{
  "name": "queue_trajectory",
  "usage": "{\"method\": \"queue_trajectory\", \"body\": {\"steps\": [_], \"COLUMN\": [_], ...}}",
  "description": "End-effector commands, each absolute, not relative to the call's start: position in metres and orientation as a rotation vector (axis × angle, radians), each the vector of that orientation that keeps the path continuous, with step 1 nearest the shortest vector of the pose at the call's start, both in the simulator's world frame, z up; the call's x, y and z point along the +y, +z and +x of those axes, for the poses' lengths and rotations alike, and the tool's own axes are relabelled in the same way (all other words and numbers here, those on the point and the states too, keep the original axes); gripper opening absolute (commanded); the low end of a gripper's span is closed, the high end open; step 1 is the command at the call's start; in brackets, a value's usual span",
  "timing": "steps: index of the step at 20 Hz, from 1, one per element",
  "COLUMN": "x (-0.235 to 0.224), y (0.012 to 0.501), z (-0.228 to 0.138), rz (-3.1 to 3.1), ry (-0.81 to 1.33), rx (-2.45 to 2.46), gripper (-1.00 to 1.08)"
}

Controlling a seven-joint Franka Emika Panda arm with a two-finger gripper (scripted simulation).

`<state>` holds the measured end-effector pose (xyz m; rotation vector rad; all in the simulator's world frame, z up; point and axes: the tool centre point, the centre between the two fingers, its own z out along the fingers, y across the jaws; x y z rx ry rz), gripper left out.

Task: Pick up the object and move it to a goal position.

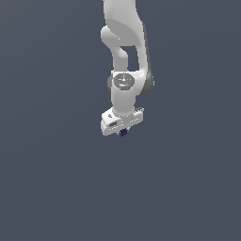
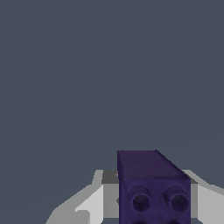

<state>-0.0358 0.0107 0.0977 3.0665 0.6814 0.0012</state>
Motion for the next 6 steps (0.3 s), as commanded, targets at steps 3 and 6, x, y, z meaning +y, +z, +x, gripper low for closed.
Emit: {"method": "queue_trajectory", "body": {"steps": [3,6], "x": [0.0088,0.0084], "y": [0.1143,0.1174], "z": [-0.0359,-0.0358], "rz": [3.067,3.067], "ry": [0.0,0.0], "rx": [0.682,0.682], "gripper": [-1.0,-1.0]}}
